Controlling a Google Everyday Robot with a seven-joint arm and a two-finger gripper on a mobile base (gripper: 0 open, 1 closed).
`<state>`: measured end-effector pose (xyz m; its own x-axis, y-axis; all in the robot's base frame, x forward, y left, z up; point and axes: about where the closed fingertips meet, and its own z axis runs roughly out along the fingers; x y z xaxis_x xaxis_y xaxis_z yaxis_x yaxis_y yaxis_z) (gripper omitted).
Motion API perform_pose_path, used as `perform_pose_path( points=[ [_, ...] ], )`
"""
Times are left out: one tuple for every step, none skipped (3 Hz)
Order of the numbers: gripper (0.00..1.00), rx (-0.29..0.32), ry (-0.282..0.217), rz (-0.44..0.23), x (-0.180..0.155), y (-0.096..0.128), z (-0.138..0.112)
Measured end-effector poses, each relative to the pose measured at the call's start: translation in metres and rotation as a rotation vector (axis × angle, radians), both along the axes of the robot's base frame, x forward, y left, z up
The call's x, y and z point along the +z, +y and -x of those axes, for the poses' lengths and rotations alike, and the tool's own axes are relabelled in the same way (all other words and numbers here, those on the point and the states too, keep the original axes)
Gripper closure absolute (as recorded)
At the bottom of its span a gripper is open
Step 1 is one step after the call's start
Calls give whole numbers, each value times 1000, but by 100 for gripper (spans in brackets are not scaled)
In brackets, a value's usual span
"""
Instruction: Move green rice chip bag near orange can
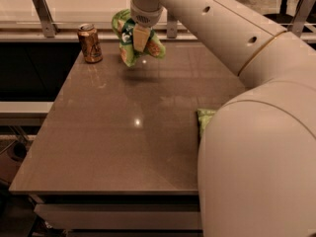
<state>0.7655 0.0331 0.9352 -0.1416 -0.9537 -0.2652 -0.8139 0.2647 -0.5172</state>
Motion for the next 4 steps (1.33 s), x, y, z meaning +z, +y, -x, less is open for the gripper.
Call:
perform_pose_path(
  points=[
    [59,1,3,1,-2,1,0],
    [28,2,7,4,-6,1,-1],
    [5,3,10,5,-8,2,-1],
    [0,3,12,6,-9,2,-1]
  ],
)
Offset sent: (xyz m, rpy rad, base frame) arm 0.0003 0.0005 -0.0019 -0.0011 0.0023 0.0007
